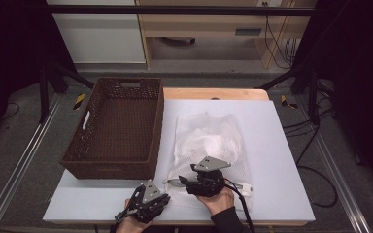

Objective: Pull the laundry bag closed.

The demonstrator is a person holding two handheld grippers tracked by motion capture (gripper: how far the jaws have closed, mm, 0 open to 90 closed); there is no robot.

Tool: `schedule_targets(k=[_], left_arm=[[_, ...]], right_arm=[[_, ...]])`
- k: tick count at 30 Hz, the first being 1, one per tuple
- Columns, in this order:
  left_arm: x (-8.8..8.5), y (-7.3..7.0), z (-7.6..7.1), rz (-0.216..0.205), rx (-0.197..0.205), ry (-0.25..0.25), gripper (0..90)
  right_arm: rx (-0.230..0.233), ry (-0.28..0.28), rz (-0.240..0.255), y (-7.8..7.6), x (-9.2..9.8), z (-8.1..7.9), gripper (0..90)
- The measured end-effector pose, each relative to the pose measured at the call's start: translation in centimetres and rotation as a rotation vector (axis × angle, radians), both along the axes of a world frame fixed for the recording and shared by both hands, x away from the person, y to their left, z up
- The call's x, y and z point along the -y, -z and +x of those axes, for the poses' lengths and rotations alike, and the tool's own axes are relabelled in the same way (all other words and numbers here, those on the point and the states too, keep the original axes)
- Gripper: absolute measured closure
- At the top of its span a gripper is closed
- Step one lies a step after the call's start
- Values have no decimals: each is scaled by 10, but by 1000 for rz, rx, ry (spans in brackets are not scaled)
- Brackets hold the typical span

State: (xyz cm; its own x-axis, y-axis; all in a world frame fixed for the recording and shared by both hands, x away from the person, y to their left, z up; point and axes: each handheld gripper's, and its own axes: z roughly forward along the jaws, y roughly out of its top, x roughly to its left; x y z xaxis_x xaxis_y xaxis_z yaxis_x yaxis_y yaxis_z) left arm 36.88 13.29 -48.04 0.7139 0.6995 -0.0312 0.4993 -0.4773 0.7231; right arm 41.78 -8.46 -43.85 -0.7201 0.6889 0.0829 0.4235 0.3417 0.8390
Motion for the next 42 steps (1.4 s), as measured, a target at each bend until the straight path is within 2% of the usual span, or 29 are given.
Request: schedule_targets(k=[7, 11, 16, 20, 22, 30, 39, 42], left_arm=[[-3, -1, 1, -22, -4, -1, 873], [-4, 1, 2, -24, -9, 3, 871], [-5, 2, 2, -28, -12, 15, 866], [-5, 2, 0, -19, 7, 17, 861], [-5, 2, 0, -19, 9, 16, 861], [-5, 3, -1, -22, 19, 17, 860], [-5, 4, -2, -22, 22, 21, 860], [-5, 4, -2, -20, 26, 17, 860]], right_arm=[[-41, -31, 0, 2, -9, -1, 483], [-52, -45, 11, 3, -14, -1, 496], [-60, -52, -1, 7, -23, 0, 508], [-77, -74, 2, 7, -32, 1, 540], [-72, -75, -16, 6, -37, 2, 560], [-120, -109, -42, 12, -46, 8, 692], [-122, -124, -51, 16, -60, 13, 695], [-146, -136, -65, 19, -64, 17, 721]])
